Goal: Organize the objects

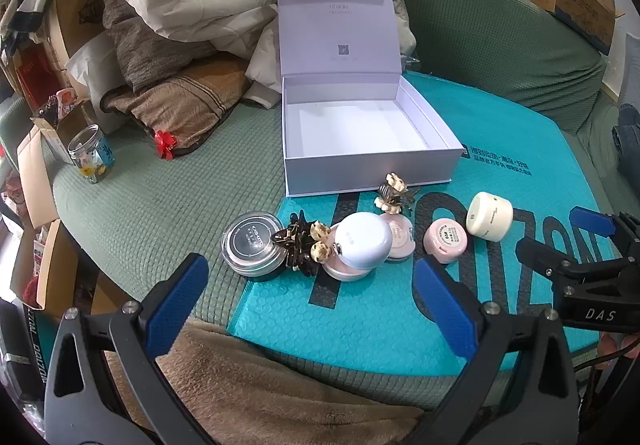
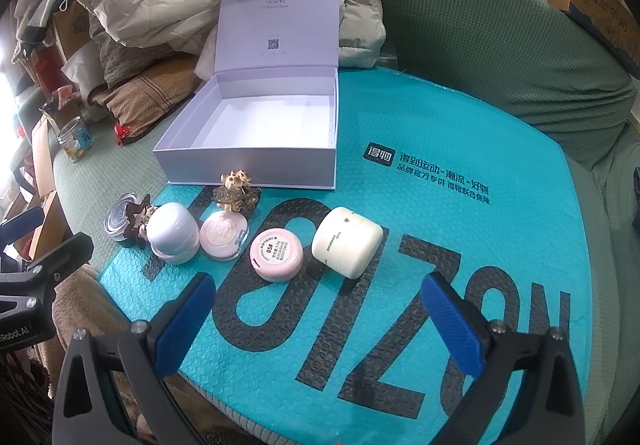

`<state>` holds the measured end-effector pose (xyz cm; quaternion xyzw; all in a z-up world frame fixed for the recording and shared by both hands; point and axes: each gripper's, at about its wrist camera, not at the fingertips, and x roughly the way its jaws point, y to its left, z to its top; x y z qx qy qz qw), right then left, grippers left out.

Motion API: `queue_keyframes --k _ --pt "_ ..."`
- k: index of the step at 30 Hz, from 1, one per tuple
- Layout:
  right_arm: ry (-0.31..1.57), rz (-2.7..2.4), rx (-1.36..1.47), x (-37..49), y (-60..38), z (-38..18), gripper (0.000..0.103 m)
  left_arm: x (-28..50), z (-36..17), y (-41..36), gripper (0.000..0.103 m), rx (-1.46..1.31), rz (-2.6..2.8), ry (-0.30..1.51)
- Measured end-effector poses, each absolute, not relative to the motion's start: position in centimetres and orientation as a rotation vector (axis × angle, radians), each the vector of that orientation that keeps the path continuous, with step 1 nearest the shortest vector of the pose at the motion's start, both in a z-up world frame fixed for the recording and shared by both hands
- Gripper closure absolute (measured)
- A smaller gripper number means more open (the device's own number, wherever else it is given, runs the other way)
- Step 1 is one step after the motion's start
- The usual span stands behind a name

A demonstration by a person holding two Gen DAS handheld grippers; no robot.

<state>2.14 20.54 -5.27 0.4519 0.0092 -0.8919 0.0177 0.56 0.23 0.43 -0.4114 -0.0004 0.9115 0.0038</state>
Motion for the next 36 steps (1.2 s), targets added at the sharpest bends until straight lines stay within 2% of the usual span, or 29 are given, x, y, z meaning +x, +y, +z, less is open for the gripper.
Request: queue_keyframes --k 36 --pt "0.023 -2.791 1.368 3.3 20.8 -4.1 0.000 1.5 1.0 1.1 0.000 -1.271 2.858 0.046"
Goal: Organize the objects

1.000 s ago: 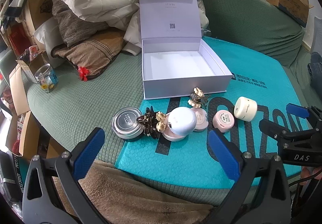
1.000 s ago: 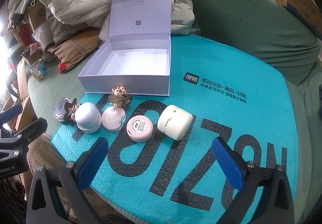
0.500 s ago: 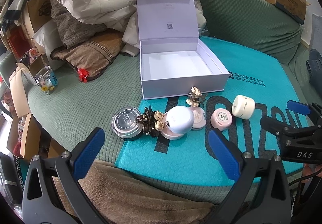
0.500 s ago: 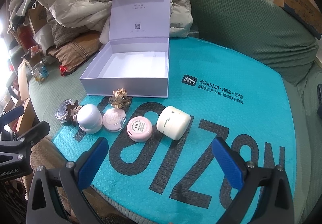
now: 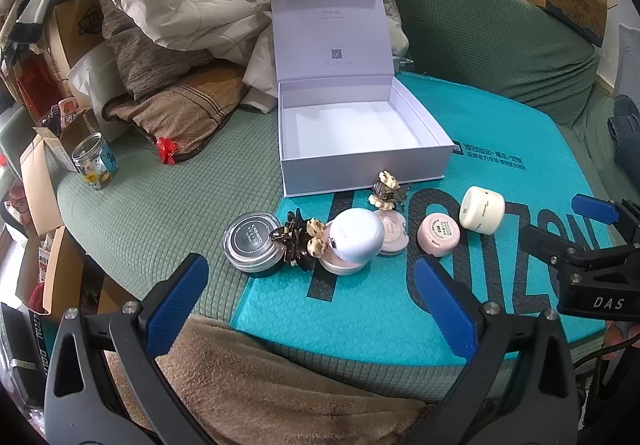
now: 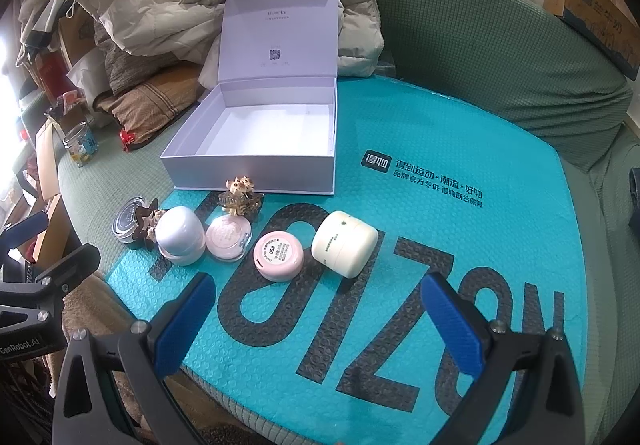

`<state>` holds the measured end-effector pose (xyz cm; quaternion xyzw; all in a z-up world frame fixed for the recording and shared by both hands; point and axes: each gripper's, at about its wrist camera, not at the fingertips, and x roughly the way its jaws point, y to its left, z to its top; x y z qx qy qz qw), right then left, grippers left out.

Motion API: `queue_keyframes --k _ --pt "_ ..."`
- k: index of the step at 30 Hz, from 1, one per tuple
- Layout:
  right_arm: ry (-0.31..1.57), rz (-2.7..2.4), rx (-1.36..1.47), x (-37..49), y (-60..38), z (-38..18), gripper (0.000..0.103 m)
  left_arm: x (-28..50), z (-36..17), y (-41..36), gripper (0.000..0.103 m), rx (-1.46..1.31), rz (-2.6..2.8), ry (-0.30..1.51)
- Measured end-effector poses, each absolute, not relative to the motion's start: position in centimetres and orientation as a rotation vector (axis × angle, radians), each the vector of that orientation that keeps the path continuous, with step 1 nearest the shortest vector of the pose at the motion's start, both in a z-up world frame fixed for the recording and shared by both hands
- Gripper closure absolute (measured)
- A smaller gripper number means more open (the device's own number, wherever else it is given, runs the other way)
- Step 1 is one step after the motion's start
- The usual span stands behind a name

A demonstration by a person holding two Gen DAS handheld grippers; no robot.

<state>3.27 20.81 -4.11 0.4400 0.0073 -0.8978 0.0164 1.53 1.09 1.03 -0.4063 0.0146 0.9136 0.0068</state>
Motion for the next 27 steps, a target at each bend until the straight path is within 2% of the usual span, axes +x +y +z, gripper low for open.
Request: queue_keyframes --k 27 --pt "0.027 -2.796 1.352 3.8 20.9 -3.8 0.000 2.7 1.3 1.0 0.000 -1.275 2.856 0.039"
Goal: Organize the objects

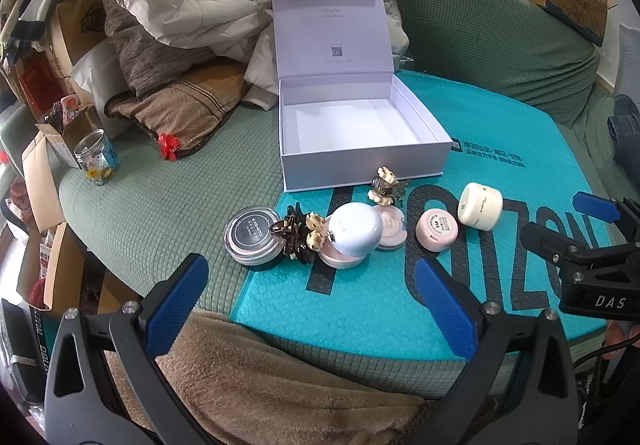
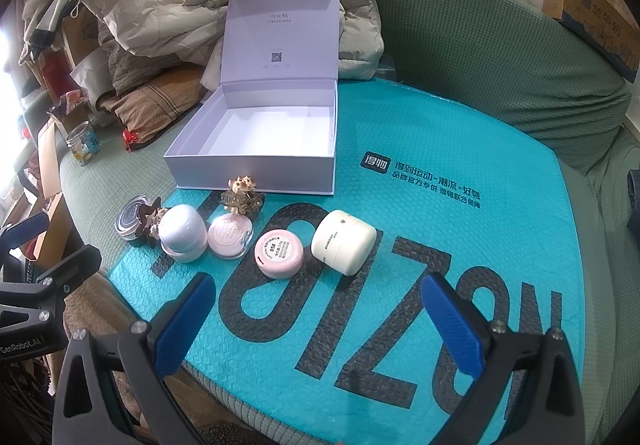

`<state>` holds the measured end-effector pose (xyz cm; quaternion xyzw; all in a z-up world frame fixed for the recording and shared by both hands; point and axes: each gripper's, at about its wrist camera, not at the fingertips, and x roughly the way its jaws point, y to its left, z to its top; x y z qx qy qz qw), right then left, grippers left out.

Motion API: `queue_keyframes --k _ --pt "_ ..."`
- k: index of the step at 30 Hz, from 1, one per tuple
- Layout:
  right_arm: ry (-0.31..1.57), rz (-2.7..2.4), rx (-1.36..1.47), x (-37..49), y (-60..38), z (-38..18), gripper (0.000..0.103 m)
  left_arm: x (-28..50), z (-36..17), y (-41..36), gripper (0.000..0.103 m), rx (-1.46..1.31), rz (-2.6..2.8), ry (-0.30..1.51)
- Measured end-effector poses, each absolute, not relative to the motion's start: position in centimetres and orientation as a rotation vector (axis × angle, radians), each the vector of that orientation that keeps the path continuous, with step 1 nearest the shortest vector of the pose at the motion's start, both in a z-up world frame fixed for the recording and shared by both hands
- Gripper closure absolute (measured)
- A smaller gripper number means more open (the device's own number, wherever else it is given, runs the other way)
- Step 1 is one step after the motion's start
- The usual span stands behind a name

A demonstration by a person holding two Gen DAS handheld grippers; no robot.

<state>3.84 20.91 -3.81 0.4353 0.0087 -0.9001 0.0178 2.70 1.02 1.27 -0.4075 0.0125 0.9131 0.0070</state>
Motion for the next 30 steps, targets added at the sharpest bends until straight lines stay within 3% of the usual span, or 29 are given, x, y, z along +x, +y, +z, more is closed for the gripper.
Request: queue_keyframes --k 30 --pt "-0.059 -2.701 1.420 4.1 21.7 -7.7 0.000 2.7 -1.3 0.3 0.000 -1.377 2.819 -0.090"
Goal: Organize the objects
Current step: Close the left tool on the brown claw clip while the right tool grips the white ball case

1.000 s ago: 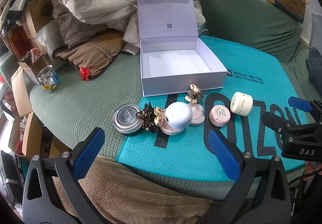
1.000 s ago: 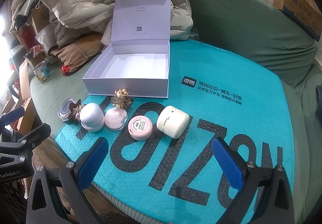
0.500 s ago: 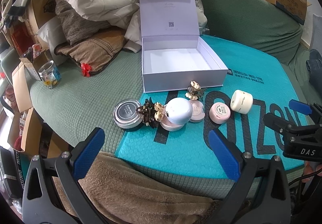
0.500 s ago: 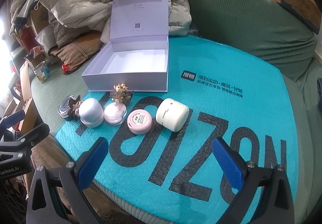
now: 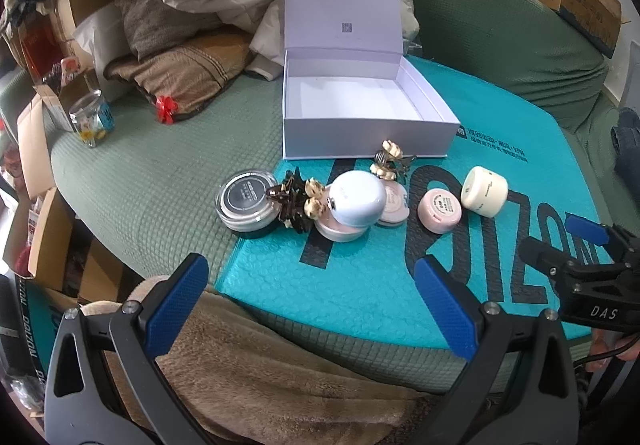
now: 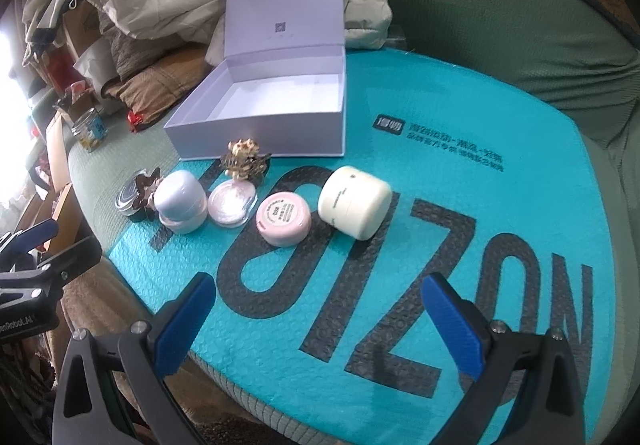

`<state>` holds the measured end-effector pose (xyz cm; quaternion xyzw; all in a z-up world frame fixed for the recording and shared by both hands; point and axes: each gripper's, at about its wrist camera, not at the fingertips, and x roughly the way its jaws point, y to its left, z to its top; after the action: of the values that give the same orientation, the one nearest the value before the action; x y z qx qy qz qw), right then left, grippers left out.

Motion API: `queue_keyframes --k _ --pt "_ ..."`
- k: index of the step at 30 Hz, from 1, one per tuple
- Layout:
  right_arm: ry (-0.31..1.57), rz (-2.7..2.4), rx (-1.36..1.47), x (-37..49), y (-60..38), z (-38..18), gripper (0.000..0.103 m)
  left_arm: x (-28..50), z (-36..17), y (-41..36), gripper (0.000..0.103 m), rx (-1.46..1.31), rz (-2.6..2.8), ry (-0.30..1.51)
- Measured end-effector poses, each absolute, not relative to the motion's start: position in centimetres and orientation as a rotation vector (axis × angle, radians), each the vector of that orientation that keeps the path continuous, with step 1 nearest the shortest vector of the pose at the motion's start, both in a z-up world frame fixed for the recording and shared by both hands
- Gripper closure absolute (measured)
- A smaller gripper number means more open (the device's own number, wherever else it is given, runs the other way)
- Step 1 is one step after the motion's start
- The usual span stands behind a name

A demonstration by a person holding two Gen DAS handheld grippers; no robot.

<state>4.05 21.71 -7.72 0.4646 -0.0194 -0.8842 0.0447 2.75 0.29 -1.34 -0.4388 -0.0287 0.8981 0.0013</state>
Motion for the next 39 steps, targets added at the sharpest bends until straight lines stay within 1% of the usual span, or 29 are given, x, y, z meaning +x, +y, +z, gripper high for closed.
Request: queue_keyframes --k 12,23,33,39 --pt "-0.065 -2.598 1.405 2.6 19.7 -9.6 0.000 1.9 -3.3 -1.3 0.000 -1.447 2.834 -0.138" --pt "-0.017 -2.512 1.407 -0.2 17.1 -10.6 0.000 0.1 -4.7 -2.8 0.000 -1.470 2.803 -0.175" --pt "0.027 -2.449 1.388 -2.6 14.6 -11.0 0.000 -1.5 -5.5 -4.2 0.001 -1.480 2.775 -0.182" --pt "0.058 -2.411 1.343 -3.9 13.0 -10.9 0.000 -2.1 -5.2 -4.8 0.002 -1.451 2.785 -0.135"
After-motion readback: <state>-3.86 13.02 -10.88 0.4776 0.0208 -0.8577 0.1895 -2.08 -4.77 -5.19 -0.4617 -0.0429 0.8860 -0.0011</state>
